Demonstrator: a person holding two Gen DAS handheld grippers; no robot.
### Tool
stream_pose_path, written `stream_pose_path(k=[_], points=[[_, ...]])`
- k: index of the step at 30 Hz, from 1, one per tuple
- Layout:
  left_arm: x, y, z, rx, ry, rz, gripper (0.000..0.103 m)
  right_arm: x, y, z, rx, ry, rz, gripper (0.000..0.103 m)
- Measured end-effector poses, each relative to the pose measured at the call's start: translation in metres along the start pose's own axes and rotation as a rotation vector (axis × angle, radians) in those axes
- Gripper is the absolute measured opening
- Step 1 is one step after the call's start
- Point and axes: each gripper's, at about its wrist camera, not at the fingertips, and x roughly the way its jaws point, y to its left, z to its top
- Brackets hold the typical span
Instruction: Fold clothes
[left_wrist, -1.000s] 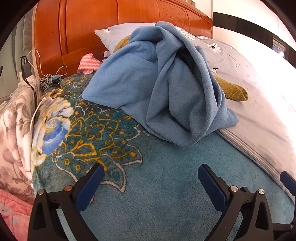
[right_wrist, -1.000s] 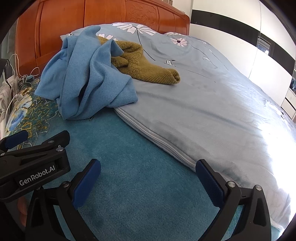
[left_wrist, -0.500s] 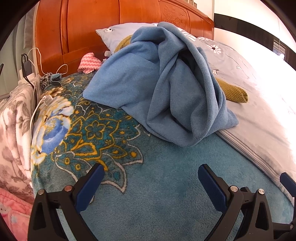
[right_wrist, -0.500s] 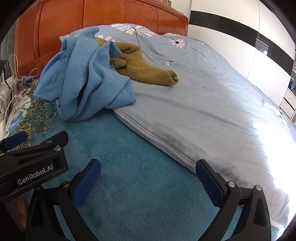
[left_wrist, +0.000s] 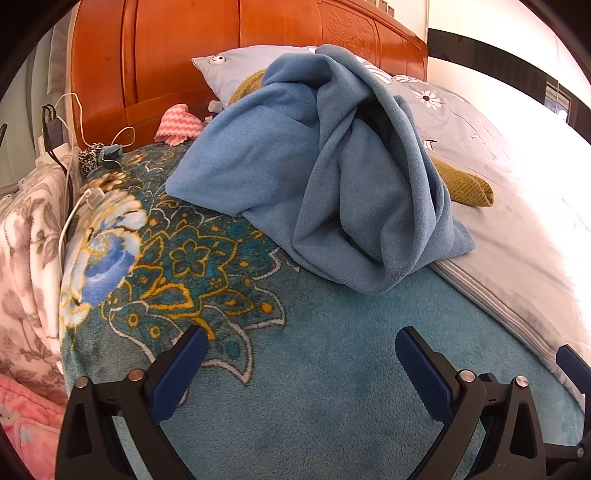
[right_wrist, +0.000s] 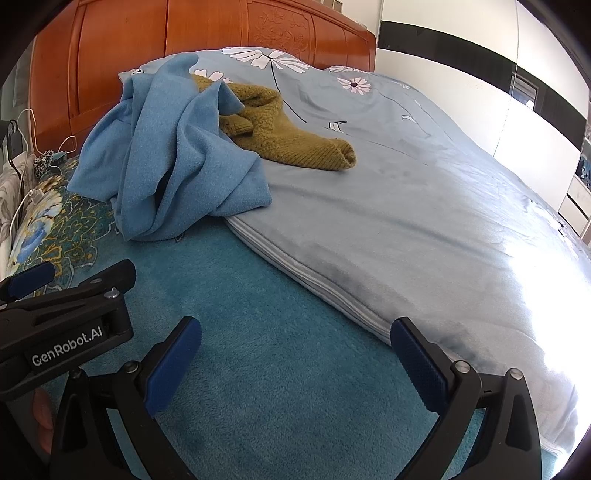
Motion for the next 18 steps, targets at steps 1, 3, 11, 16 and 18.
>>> stream_pose_path(k=[1, 3, 11, 16, 18], points=[[0.0001, 0.0001, 0.0001, -0.001, 0.001, -0.002, 0.103, -0.0001, 0.0000, -0.0002, 0.000, 0.000, 0.000, 0.102], [0.0002, 0.0004, 0.0002, -0.003, 0.002, -0.005, 0.103, -0.0006, 0.0015, -0.0012, 0.004, 0.000, -0.003, 0.102], [0.0005, 0.0009, -0.0001, -0.009, 0.005, -0.016, 0.103, -0.0003, 0.0015, -0.0002, 0.002, 0.001, -0.004, 0.102], [0.0012, 0.0029, 0.0000, -0.019, 0.010, -0.029, 0.103, -0.0006, 0.0014, 0.0001, 0.002, 0.000, -0.005, 0.102], [0.0025, 0.0055, 0.0002, -0.033, 0.017, -0.043, 0.103, -0.0002, -0.0004, 0.0007, 0.012, 0.003, 0.002, 0.102]])
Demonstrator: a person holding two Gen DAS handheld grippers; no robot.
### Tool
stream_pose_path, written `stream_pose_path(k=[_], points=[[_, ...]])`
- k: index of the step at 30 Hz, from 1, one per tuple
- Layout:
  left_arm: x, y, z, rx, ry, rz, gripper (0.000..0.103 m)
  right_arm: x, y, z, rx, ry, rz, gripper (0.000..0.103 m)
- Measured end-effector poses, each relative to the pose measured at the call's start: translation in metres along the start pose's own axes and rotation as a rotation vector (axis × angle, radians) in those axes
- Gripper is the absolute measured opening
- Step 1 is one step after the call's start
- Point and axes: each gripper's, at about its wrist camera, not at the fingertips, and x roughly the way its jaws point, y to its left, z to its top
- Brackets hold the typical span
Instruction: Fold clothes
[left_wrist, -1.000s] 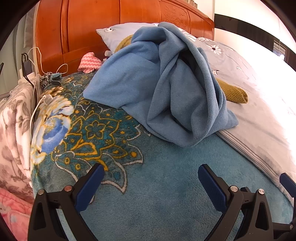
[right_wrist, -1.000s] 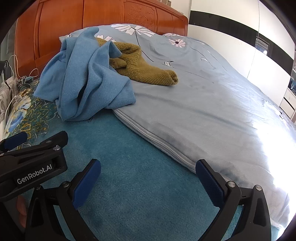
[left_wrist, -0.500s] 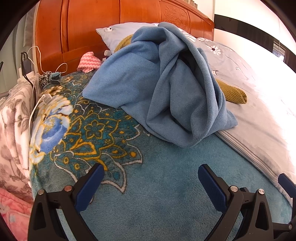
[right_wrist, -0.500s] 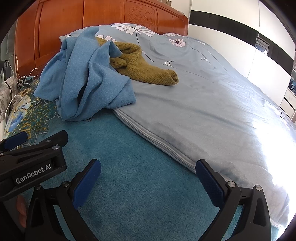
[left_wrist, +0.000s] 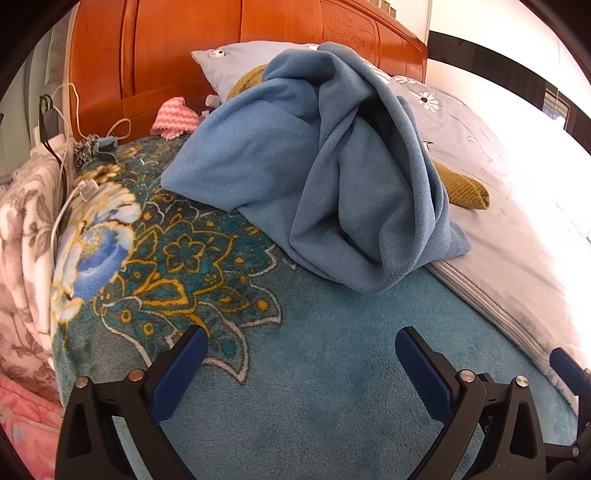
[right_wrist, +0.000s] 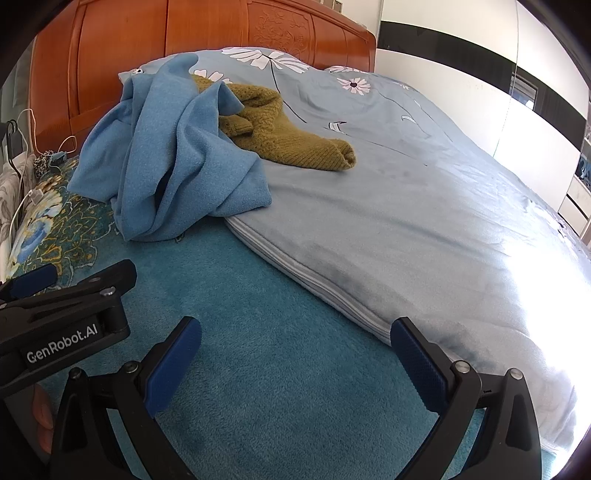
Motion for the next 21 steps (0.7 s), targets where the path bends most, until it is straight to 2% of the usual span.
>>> stream_pose_path(k=[5, 9, 14, 17, 20, 21], points=[[-0.001, 0.011, 0.000, -0.053, -0.005, -0.046, 0.103, 0.003, -0.013, 0.001, 0.065, 0.020, 0.044, 0.102], [-0.002, 0.014, 0.001, -0.069, -0.005, -0.074, 0.103, -0.011, -0.031, 0.000, 0.154, -0.010, 0.091, 0.102], [-0.010, 0.018, 0.005, -0.087, -0.015, -0.121, 0.103, -0.027, -0.042, -0.007, 0.128, -0.006, 0.127, 0.102], [-0.023, 0.017, 0.012, -0.063, -0.097, -0.126, 0.103, -0.038, -0.056, -0.012, 0.153, -0.011, 0.135, 0.102], [-0.030, 0.007, 0.031, -0.010, -0.128, -0.173, 0.103, -0.048, -0.073, -0.018, 0.190, -0.016, 0.131, 0.102], [-0.030, 0.002, 0.040, -0.005, -0.126, -0.210, 0.103, -0.050, -0.077, -0.019, 0.200, -0.020, 0.128, 0.102]])
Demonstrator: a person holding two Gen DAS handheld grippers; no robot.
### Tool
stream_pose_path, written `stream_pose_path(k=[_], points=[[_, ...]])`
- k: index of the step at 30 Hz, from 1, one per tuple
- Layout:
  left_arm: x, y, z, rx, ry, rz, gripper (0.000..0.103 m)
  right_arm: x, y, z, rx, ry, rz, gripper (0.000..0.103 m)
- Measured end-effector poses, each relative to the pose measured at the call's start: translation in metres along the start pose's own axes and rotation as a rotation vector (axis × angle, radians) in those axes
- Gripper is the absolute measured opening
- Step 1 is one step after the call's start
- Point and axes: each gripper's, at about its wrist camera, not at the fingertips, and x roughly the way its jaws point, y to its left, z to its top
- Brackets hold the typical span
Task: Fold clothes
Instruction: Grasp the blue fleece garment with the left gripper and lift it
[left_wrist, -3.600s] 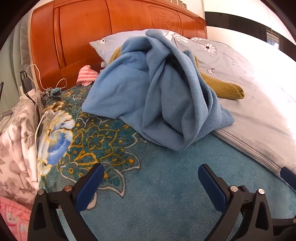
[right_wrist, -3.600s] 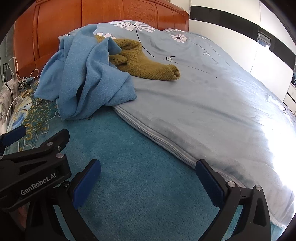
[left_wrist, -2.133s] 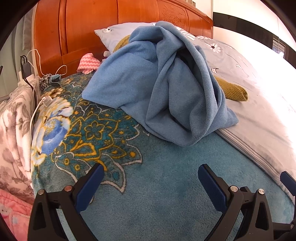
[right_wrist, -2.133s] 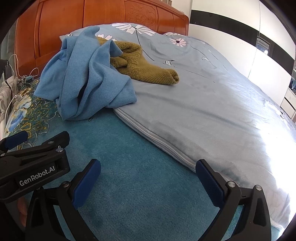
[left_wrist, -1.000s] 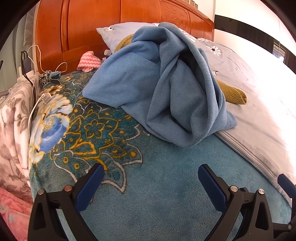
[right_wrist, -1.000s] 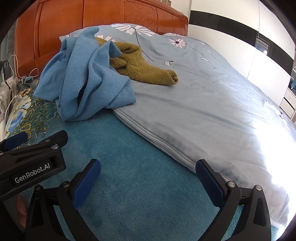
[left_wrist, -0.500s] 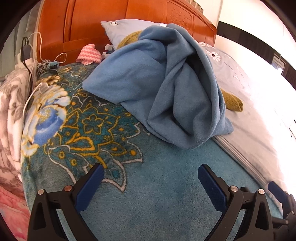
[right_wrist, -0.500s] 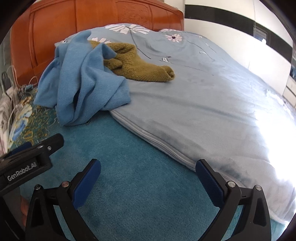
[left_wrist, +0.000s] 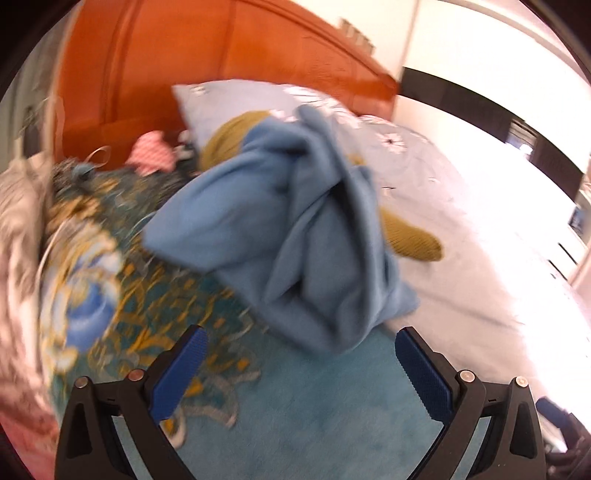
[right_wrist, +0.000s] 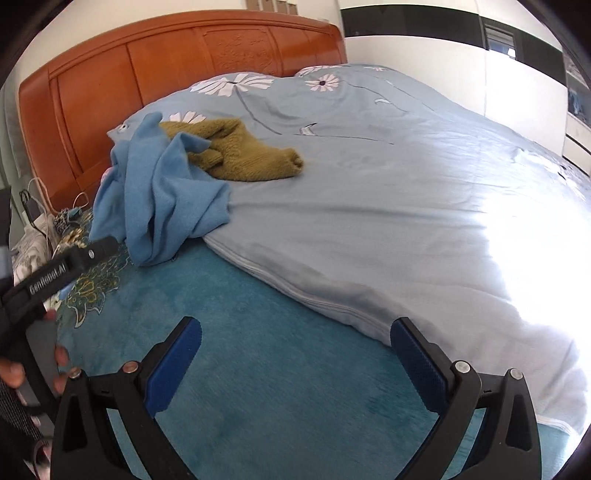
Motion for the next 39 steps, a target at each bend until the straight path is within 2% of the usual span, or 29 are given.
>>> stream_pose_path(k=[3, 4, 6, 9, 12, 13, 14, 15, 16, 17, 18, 20, 23, 26, 28, 32, 36, 39], points=[[0.009, -0.009, 0.019, -0.059, -0.046, -0.119, 0.103, -0.008, -0.012, -0.002, 0.021, -0.010, 0.016, 0.102], [0.015, -0.012, 0.024, -0.074, -0.043, -0.131, 0.103, -0.010, -0.015, -0.003, 0.028, -0.007, 0.024, 0.102], [0.037, -0.025, 0.034, -0.026, 0.059, -0.112, 0.103, -0.013, -0.021, -0.006, 0.036, -0.006, 0.034, 0.102], [0.062, -0.039, 0.040, 0.043, 0.138, -0.082, 0.103, -0.023, -0.030, -0.007, 0.029, -0.026, 0.024, 0.102], [0.076, -0.044, 0.041, 0.079, 0.163, -0.022, 0.103, -0.035, -0.043, -0.005, 0.037, -0.057, 0.008, 0.102], [0.079, -0.044, 0.042, 0.075, 0.176, -0.001, 0.100, -0.038, -0.047, -0.006, 0.041, -0.065, -0.001, 0.102], [0.081, -0.044, 0.042, 0.071, 0.188, 0.020, 0.080, -0.041, -0.051, -0.006, 0.048, -0.069, -0.006, 0.102], [0.079, -0.041, 0.038, 0.047, 0.189, 0.006, 0.066, -0.044, -0.055, -0.007, 0.055, -0.072, -0.010, 0.102], [0.079, -0.037, 0.038, 0.006, 0.202, -0.022, 0.037, -0.046, -0.058, -0.007, 0.061, -0.075, -0.015, 0.102], [0.077, -0.034, 0.037, -0.017, 0.206, -0.041, 0.027, -0.049, -0.062, -0.008, 0.068, -0.078, -0.019, 0.102], [0.076, -0.031, 0.036, -0.040, 0.209, -0.060, 0.024, -0.052, -0.066, -0.009, 0.076, -0.081, -0.023, 0.102], [0.056, -0.038, 0.037, -0.010, 0.186, -0.079, 0.019, -0.059, -0.074, -0.011, 0.101, -0.087, -0.024, 0.102], [0.028, -0.049, 0.039, 0.035, 0.151, -0.108, 0.018, -0.076, -0.090, -0.014, 0.135, -0.107, -0.026, 0.102], [-0.023, -0.092, 0.041, 0.167, 0.084, -0.237, 0.018, -0.097, -0.105, -0.016, 0.174, -0.135, -0.041, 0.102], [-0.059, -0.125, 0.043, 0.217, 0.049, -0.360, 0.018, -0.115, -0.118, -0.019, 0.209, -0.157, -0.045, 0.102], [-0.132, -0.197, 0.045, 0.297, -0.007, -0.644, 0.018, -0.168, -0.148, -0.030, 0.259, -0.230, -0.106, 0.102], [-0.189, -0.258, 0.047, 0.342, -0.041, -0.921, 0.018, -0.237, -0.187, -0.043, 0.328, -0.330, -0.225, 0.102], [-0.189, -0.263, 0.051, 0.288, -0.022, -0.981, 0.018, -0.277, -0.210, -0.055, 0.357, -0.367, -0.319, 0.102]])
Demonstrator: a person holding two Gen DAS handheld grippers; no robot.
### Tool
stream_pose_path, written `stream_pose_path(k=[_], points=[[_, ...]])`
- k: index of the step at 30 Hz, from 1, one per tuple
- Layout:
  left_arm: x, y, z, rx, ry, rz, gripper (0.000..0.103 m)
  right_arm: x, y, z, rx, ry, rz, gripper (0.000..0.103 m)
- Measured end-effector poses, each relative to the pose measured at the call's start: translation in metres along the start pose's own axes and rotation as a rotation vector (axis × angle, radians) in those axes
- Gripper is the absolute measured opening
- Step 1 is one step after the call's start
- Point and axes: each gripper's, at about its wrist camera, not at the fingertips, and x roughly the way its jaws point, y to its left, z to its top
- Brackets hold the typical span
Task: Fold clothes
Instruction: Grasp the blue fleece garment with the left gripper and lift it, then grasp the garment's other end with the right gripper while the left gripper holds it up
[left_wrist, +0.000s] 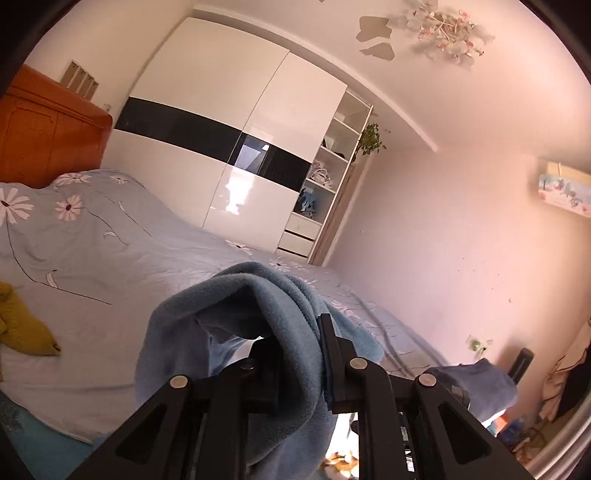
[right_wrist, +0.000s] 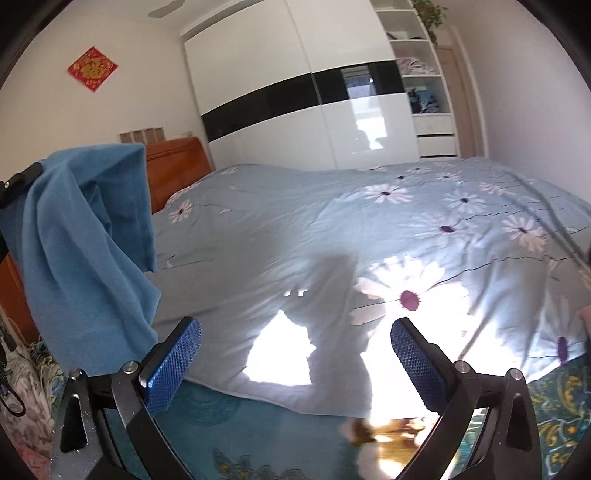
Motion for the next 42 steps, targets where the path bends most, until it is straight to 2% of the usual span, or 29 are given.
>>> stream_pose_path(k=[1, 2, 4, 6, 8, 11, 14, 17, 21, 25, 29, 30, 31, 32, 33, 34, 35, 36, 39, 41, 42], points=[[0.001, 0.000, 0.001, -0.018, -0.005, -0.019, 0.018, -0.009, -0.011, 0.002, 0.007, -0.012, -0.027, 0.102], [0.007, 0.010, -0.005, -0.038, 0.011, 0.001, 0.018, -0.016, -0.019, 0.003, 0.013, -0.015, -0.043, 0.102], [0.019, 0.041, -0.023, -0.079, 0.052, 0.094, 0.018, -0.023, -0.029, 0.001, 0.011, -0.004, -0.065, 0.102], [0.020, 0.089, -0.050, -0.141, 0.094, 0.216, 0.018, -0.023, -0.032, -0.004, -0.008, 0.022, -0.077, 0.102], [0.006, 0.145, -0.079, -0.256, 0.104, 0.324, 0.018, -0.016, -0.025, -0.014, -0.027, 0.066, -0.066, 0.102], [-0.042, 0.213, -0.120, -0.418, 0.080, 0.487, 0.018, -0.002, -0.010, -0.028, -0.070, 0.114, 0.001, 0.102], [-0.091, 0.222, -0.157, -0.494, 0.082, 0.597, 0.018, 0.022, 0.019, -0.047, -0.126, 0.205, 0.112, 0.102], [-0.122, 0.223, -0.182, -0.531, 0.071, 0.645, 0.018, 0.044, 0.055, -0.072, -0.162, 0.308, 0.249, 0.102], [-0.135, 0.232, -0.180, -0.574, 0.065, 0.624, 0.018, 0.089, 0.093, -0.102, -0.119, 0.486, 0.457, 0.102], [-0.137, 0.229, -0.170, -0.555, 0.080, 0.607, 0.018, 0.125, 0.122, -0.127, -0.075, 0.622, 0.549, 0.102], [-0.148, 0.219, -0.158, -0.524, 0.057, 0.591, 0.018, 0.137, 0.143, -0.138, -0.064, 0.664, 0.577, 0.102], [-0.150, 0.215, -0.153, -0.509, 0.054, 0.591, 0.018, 0.139, 0.145, -0.139, -0.048, 0.670, 0.574, 0.097], [-0.151, 0.211, -0.149, -0.494, 0.052, 0.592, 0.018, 0.140, 0.146, -0.140, -0.031, 0.675, 0.571, 0.079], [-0.153, 0.208, -0.144, -0.479, 0.049, 0.593, 0.018, 0.142, 0.148, -0.141, -0.015, 0.680, 0.569, 0.067], [-0.152, 0.204, -0.140, -0.467, 0.049, 0.589, 0.018, 0.144, 0.149, -0.142, 0.003, 0.685, 0.568, 0.041], [-0.151, 0.200, -0.135, -0.458, 0.050, 0.583, 0.018, 0.147, 0.146, -0.141, 0.035, 0.694, 0.588, 0.030], [-0.149, 0.196, -0.129, -0.449, 0.048, 0.580, 0.018, 0.149, 0.144, -0.140, 0.067, 0.702, 0.607, 0.025], [-0.144, 0.191, -0.123, -0.439, 0.048, 0.574, 0.018, 0.151, 0.141, -0.139, 0.099, 0.711, 0.626, 0.014], [-0.124, 0.173, -0.096, -0.398, 0.035, 0.537, 0.018, 0.150, 0.123, -0.117, 0.167, 0.673, 0.668, 0.012], [-0.105, 0.154, -0.072, -0.358, 0.016, 0.488, 0.018, 0.144, 0.104, -0.080, 0.182, 0.607, 0.669, 0.011], [-0.095, 0.143, -0.059, -0.335, -0.003, 0.452, 0.018, 0.136, 0.093, -0.055, 0.158, 0.557, 0.639, 0.011]])
